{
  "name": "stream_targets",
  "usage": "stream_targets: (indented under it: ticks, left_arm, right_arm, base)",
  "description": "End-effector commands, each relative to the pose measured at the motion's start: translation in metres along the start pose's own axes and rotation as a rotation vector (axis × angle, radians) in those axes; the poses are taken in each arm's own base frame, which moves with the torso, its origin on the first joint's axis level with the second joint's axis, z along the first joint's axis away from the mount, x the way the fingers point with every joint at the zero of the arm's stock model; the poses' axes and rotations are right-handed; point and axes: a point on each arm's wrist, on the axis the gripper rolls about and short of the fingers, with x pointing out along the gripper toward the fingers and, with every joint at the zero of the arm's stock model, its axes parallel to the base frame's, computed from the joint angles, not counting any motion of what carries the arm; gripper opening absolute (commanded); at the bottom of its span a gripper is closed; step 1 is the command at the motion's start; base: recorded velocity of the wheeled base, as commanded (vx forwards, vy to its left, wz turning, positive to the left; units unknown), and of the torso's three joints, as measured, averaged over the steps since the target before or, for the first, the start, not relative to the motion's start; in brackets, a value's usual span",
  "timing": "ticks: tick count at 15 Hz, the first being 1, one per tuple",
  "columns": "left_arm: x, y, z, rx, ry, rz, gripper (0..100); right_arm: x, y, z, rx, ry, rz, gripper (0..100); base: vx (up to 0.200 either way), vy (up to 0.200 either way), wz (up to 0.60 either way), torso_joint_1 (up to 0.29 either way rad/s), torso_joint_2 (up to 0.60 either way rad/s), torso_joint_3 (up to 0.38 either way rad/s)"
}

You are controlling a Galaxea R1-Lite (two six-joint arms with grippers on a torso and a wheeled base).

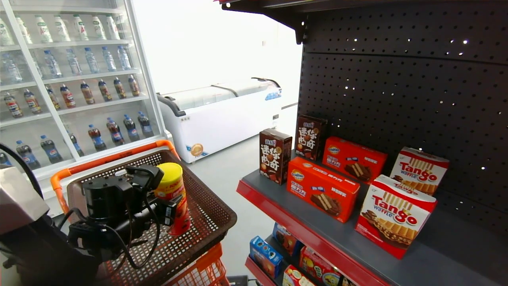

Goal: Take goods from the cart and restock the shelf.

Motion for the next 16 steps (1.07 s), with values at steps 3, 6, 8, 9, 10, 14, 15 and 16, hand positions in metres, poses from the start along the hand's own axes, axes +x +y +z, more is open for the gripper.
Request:
stream_targets:
  ticks: [3, 6, 8, 9, 10, 14, 15, 16]
  left_arm:
    - [-0.013, 0.006, 0.052, 0.002, -0.124, -0.011, 0]
    - [-0.022, 0.003, 0.077, 0.008, -0.143, -0.096, 0]
    - [-0.032, -0.004, 0.095, 0.018, -0.126, -0.137, 0]
    - [-0.038, -0.010, 0.104, 0.025, -0.140, -0.174, 0]
    - [-0.043, -0.013, 0.110, 0.030, -0.149, -0.199, 0]
    - [-0.055, -0.015, 0.134, 0.044, -0.231, -0.207, 0]
    - [-0.057, -0.018, 0.134, 0.048, -0.221, -0.216, 0]
    - [-0.060, -0.021, 0.134, 0.053, -0.212, -0.230, 0]
  right_arm:
    - [0.000, 0.000, 0.000, 0.000, 0.002, 0.000, 100]
    - [0.000, 0.000, 0.000, 0.000, 0.000, 0.000, 100]
    - [0.000, 0.000, 0.000, 0.000, 0.000, 0.000, 100]
    - [0.000, 0.000, 0.000, 0.000, 0.000, 0.000, 100]
    - [0.000, 0.000, 0.000, 0.000, 0.000, 0.000, 100]
    - [0.000, 0.000, 0.000, 0.000, 0.000, 0.000, 100]
    - [0.000, 0.000, 0.000, 0.000, 0.000, 0.000, 100]
    - [0.000, 0.000, 0.000, 0.000, 0.002, 0.000, 100]
  base:
    - [0.000, 0.000, 0.00, 0.000, 0.00, 0.000]
    - [0.000, 0.000, 0.00, 0.000, 0.00, 0.000]
    - [0.000, 0.000, 0.00, 0.000, 0.00, 0.000]
    - [0.000, 0.000, 0.00, 0.000, 0.00, 0.000]
    - [0.000, 0.000, 0.00, 0.000, 0.00, 0.000]
    - [0.000, 0.000, 0.00, 0.000, 0.00, 0.000]
    - [0.000, 0.000, 0.00, 0.000, 0.00, 0.000]
    - [0.000, 0.000, 0.00, 0.000, 0.00, 0.000]
